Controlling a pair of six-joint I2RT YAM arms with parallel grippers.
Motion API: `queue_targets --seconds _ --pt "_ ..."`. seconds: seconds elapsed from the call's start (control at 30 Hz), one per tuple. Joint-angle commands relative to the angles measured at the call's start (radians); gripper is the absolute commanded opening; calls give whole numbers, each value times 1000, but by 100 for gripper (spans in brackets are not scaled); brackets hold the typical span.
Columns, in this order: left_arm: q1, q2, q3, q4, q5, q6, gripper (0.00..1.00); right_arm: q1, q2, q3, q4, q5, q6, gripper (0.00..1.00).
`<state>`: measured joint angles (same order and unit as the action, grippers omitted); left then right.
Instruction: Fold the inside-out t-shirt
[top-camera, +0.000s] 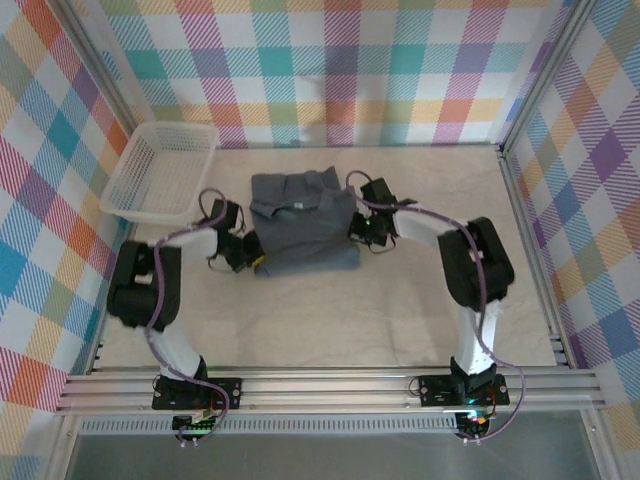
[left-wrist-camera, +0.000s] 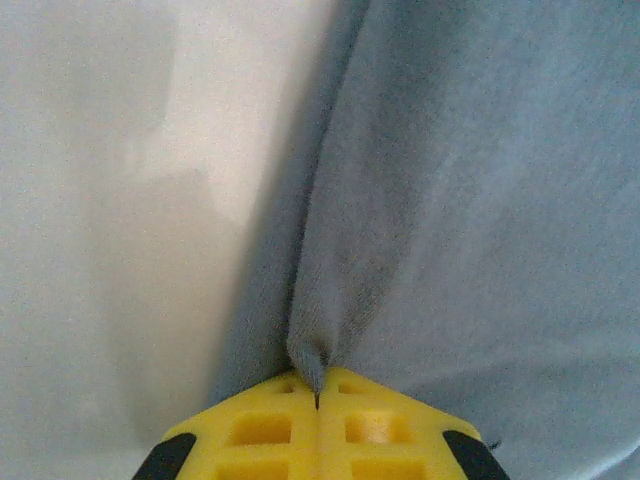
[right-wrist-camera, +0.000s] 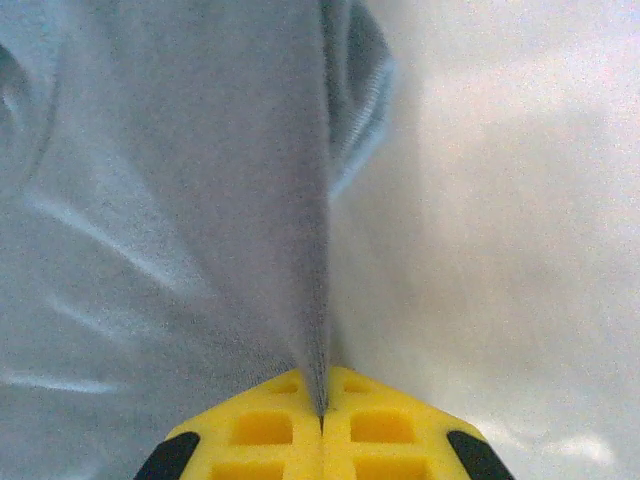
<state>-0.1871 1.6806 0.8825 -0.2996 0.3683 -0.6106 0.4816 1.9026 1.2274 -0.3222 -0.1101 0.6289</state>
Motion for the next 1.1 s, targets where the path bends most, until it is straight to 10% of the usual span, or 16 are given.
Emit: queue_targets --seconds 0.0,0.07,0.17,0.37,0.7,1.07 --pt "-141 -252 -214 -33 -52 -74 0 87 -182 -232 3 39 34 0" --pt "-251 -405 -314 -79 -115 -131 12 166 -297 -373 8 78 75 8" --pt "-332 -612 -382 -185 -198 -197 44 229 -431 -470 -41 113 113 44" --pt "-288 -748 -286 -355 -453 -86 58 196 -506 -362 -166 352 37 73" --pt "-140 -254 -63 -124 -356 99 62 38 -241 -205 -1 78 -8 64" --pt "-122 -109 16 -4 -385 159 62 39 -107 -92 5 29 -45 34"
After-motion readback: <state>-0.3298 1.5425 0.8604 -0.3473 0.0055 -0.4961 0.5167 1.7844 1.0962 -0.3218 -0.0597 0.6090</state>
